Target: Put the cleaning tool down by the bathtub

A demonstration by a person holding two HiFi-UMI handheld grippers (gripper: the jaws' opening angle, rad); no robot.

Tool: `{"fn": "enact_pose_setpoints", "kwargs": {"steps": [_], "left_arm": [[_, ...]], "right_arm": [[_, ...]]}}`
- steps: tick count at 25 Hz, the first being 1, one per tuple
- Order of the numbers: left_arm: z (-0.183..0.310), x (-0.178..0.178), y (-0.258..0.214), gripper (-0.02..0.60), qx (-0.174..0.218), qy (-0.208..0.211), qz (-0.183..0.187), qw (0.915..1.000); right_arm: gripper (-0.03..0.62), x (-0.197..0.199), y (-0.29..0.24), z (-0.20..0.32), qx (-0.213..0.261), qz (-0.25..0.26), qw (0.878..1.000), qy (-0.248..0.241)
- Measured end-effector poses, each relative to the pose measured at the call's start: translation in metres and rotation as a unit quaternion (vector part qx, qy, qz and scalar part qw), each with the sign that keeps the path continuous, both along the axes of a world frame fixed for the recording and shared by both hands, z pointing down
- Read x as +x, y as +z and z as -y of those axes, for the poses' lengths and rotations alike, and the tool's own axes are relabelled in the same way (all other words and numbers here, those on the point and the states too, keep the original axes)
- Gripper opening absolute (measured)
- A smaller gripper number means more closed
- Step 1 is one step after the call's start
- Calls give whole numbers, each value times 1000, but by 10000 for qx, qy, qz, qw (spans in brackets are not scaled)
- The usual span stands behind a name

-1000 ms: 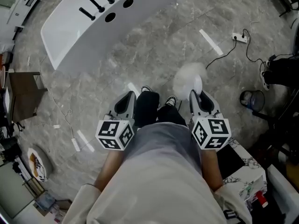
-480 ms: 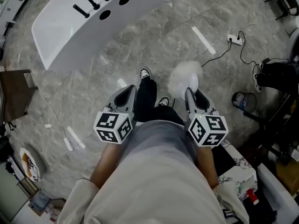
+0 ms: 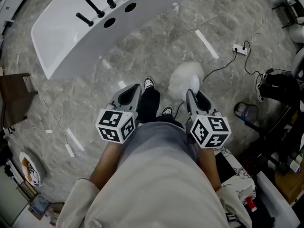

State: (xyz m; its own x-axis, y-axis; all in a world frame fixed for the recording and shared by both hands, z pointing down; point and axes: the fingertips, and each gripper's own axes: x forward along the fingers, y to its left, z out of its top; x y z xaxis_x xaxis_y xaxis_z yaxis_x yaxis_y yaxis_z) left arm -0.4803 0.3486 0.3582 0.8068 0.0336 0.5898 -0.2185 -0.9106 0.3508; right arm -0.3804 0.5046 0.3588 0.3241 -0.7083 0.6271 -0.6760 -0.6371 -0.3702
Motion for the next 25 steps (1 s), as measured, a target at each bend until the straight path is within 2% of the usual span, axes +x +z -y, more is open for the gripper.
{"fn": "enact_pose_setpoints", "kwargs": {"steps": [10, 16, 25], "left_arm": [[74, 48, -16, 5, -44, 42, -348, 9994], [105, 58, -18, 5, -70, 152, -472, 9987], [126, 65, -9, 5, -231, 244, -485, 9983]], "right_arm": [[80, 42, -22, 70, 33, -197, 9998, 58], [80, 52, -31, 102, -4, -411, 9991, 61], [80, 59, -31, 127, -89, -420, 9990, 82]]}}
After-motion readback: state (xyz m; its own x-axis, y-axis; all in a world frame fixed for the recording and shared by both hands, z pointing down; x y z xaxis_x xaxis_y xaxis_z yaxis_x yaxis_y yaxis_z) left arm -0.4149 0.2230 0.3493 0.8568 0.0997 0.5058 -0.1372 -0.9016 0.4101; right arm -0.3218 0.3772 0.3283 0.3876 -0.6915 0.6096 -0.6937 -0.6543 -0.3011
